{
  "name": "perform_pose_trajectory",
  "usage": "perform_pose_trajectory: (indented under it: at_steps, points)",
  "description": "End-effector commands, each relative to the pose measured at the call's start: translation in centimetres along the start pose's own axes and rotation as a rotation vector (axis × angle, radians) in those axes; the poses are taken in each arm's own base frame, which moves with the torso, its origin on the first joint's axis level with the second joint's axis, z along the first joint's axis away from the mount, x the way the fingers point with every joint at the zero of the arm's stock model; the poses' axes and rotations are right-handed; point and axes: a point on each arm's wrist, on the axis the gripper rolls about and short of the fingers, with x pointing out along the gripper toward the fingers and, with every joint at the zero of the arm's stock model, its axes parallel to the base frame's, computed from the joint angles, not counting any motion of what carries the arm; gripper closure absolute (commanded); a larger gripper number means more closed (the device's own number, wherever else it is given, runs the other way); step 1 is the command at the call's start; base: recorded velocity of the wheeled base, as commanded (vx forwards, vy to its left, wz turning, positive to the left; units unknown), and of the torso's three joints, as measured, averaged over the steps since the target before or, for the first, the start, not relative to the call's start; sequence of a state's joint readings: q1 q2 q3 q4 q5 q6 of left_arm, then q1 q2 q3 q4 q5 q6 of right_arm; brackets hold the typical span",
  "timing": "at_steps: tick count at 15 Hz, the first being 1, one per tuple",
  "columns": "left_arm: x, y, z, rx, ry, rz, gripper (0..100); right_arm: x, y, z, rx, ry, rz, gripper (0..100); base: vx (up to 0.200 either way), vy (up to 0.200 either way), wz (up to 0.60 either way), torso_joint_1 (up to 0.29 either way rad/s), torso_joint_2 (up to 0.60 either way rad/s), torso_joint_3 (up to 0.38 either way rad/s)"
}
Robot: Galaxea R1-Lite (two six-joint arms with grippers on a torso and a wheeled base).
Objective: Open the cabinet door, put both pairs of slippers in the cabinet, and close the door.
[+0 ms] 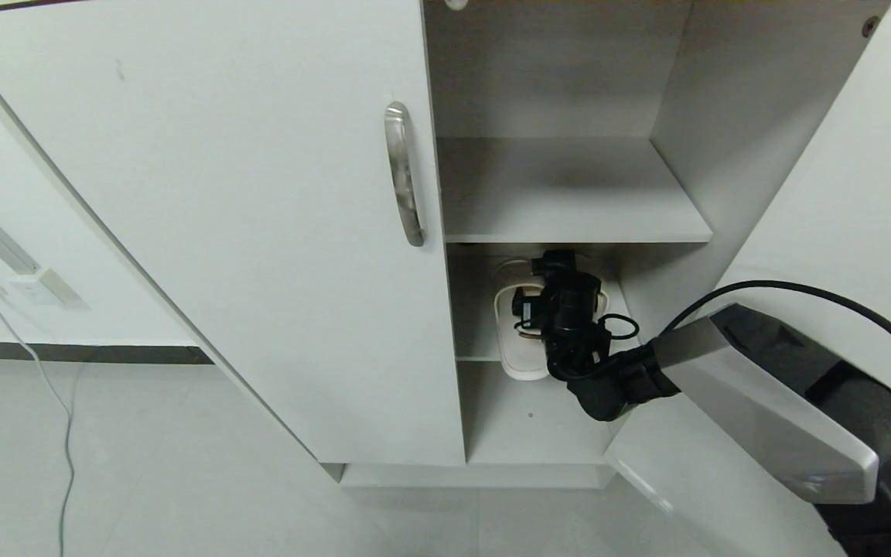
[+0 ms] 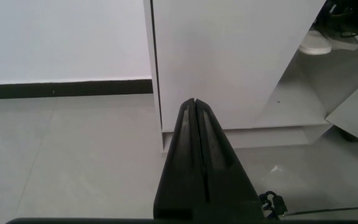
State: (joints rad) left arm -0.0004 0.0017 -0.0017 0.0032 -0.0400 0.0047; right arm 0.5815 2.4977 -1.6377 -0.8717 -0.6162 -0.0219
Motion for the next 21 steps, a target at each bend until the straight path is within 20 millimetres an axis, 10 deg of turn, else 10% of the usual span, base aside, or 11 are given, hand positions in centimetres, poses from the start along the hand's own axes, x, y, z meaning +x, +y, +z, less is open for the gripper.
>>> perform_pose_trajectory:
  at_steps: [1, 9, 21]
  points:
    - [0.0, 0.0, 0.0, 0.000, 0.001, 0.001, 100, -3.5, -0.7, 3.1, 0.021, -0.023, 0.028, 0, 0.000, 0.000, 0.00, 0.000, 0.00, 0.000]
    - [0.0, 0.0, 0.0, 0.003, 0.001, 0.001, 100, -15.5, -4.1, 3.6, -0.007, 0.014, 0.153, 0, 0.000, 0.000, 0.00, 0.000, 0.00, 0.000]
    - [0.0, 0.0, 0.0, 0.001, 0.001, -0.001, 100, -16.7, -3.6, 3.4, -0.018, 0.015, 0.185, 0, -0.067, 0.000, 0.00, 0.002, 0.00, 0.001]
